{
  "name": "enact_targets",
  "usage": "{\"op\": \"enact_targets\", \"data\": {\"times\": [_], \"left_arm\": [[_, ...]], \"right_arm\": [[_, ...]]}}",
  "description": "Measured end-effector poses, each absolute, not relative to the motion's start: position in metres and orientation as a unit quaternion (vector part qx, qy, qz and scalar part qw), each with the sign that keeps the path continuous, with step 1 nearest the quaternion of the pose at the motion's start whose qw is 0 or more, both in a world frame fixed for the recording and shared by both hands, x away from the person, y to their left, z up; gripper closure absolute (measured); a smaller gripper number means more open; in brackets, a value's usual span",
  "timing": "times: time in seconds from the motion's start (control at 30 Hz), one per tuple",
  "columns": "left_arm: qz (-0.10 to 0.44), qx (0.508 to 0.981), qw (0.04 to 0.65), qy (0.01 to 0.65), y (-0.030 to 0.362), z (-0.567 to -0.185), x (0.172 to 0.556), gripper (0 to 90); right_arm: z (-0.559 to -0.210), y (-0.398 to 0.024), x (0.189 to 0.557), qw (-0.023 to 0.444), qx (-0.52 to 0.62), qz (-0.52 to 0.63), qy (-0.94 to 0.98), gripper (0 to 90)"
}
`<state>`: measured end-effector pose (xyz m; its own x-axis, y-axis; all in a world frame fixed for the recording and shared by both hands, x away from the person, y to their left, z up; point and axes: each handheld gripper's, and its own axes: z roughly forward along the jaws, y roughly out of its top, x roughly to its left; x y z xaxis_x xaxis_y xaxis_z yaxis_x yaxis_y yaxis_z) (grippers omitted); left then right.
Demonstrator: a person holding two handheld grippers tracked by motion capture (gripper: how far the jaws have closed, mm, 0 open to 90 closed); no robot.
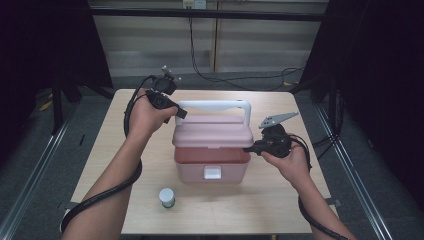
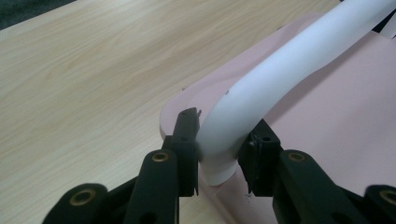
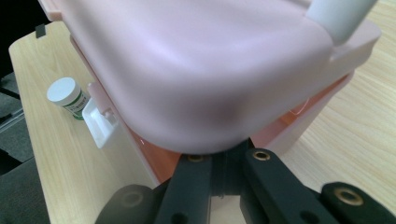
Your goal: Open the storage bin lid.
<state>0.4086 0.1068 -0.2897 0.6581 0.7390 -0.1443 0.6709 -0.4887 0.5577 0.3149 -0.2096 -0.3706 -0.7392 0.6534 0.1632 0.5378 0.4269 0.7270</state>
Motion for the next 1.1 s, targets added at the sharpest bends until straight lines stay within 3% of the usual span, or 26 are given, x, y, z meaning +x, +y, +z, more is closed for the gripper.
{"op": "enact_targets", "data": {"times": [0.23, 0.8, 1.1], "left_arm": [[0.066, 0.859, 0.306, 0.406, 0.108, -0.291, 0.408, 68.4], [0.077, 0.85, 0.31, 0.42, 0.127, -0.302, 0.404, 43.4], [0.088, 0.839, 0.322, 0.43, 0.15, -0.295, 0.4, 38.8]], "right_arm": [[-0.37, -0.206, 0.315, 0.076, 0.35, 0.399, 0.844, 90.0], [-0.367, -0.208, 0.313, 0.08, 0.352, 0.401, 0.842, 90.0], [-0.365, -0.208, 0.314, 0.08, 0.352, 0.401, 0.842, 90.0]]}}
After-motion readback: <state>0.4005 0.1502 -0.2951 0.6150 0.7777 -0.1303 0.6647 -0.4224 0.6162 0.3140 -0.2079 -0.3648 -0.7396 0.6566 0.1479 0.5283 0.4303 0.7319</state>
